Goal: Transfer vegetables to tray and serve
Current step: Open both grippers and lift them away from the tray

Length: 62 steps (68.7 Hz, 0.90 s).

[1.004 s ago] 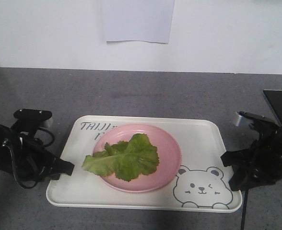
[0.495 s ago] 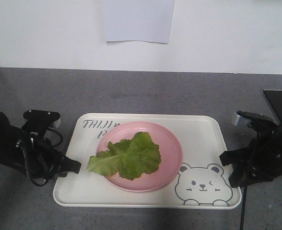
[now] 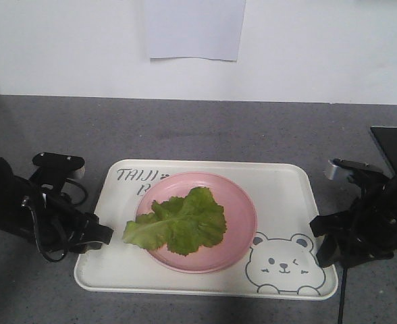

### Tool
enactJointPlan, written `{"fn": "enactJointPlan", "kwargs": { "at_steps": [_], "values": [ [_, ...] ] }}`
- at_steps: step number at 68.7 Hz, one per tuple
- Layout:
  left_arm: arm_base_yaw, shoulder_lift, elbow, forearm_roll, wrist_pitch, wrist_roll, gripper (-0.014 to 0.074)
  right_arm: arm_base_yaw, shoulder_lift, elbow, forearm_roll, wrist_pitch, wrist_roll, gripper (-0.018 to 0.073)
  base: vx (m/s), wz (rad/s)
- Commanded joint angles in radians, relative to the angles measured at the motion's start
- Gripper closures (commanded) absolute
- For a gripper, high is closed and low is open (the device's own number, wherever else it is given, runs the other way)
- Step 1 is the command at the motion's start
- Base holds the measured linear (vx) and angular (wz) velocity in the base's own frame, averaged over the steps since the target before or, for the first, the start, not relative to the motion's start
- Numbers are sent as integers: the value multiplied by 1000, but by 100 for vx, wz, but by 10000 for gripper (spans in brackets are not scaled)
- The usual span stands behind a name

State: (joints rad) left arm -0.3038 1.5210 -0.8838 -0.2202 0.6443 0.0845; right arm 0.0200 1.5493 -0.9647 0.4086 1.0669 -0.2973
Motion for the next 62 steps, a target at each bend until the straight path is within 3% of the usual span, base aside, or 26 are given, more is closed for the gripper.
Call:
{"fn": "enactJointPlan", "kwargs": {
  "at_steps": [1, 34, 51, 62],
  "values": [
    [-1, -55, -29, 7, 9, 0, 163, 0, -34, -29, 1, 20, -14, 179, 0, 0],
    [-1, -350, -28, 114, 191, -7, 163, 0, -362, -25, -101, 57, 17, 241, 0, 0],
    [-1, -531, 17, 201, 208, -138, 163, 0, -629, -25, -270, 81, 103, 276, 0, 0],
    [-1, -666, 108, 290, 193, -209, 163, 0, -766, -25, -304, 102, 126, 276, 0, 0]
  ]
}}
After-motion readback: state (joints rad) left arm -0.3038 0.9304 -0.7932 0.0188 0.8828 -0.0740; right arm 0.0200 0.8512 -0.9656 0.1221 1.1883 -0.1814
